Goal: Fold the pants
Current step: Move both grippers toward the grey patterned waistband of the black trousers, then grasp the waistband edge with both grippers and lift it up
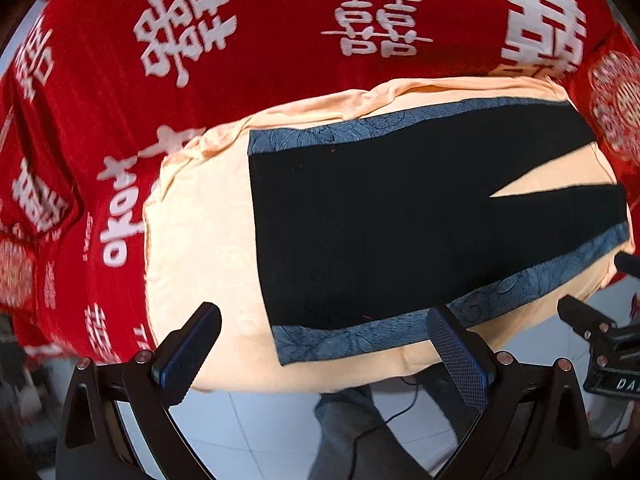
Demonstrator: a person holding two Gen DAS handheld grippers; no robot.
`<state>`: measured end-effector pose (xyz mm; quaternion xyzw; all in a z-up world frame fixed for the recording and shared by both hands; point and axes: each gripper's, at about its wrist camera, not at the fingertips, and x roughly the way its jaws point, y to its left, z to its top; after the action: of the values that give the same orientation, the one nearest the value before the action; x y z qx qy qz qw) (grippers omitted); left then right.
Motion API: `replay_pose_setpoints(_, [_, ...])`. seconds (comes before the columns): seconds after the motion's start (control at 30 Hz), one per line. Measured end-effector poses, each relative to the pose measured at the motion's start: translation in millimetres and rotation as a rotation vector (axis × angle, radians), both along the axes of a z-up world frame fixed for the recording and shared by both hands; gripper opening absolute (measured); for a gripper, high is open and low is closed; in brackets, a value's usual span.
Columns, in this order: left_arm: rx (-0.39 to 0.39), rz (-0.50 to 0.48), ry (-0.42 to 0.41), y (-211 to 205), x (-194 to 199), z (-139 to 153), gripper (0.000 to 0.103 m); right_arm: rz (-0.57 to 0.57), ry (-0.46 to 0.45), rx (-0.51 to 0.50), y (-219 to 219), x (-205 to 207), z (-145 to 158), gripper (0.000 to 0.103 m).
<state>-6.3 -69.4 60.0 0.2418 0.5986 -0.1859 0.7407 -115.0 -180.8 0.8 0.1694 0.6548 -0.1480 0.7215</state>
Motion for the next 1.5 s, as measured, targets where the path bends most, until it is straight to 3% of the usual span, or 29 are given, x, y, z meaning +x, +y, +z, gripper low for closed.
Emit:
replay_pose_setpoints(0.4, [0.013,0.195,0.035,-11,-31,-9,0.103,0.080,-0.001,0.022,-33,-15,-13,0.103])
replay_pose_setpoints(0.6, [0.029,0.203,0.056,-5,-32,-20,0.103,0.062,0.013,0.037,-35,-14,-24,0.103])
replay_pose_setpoints(1.13, [0.032,0.195,0.134,31,-13,-118,0.103,0.004,0.076,0.015,-12,0,-101,0.103])
replay_pose_setpoints(1.5, [-0.007,0.214,0.128,40,-10,-152,0.103,-0.004,0.081,0.013,-10,-6,-132,0.103])
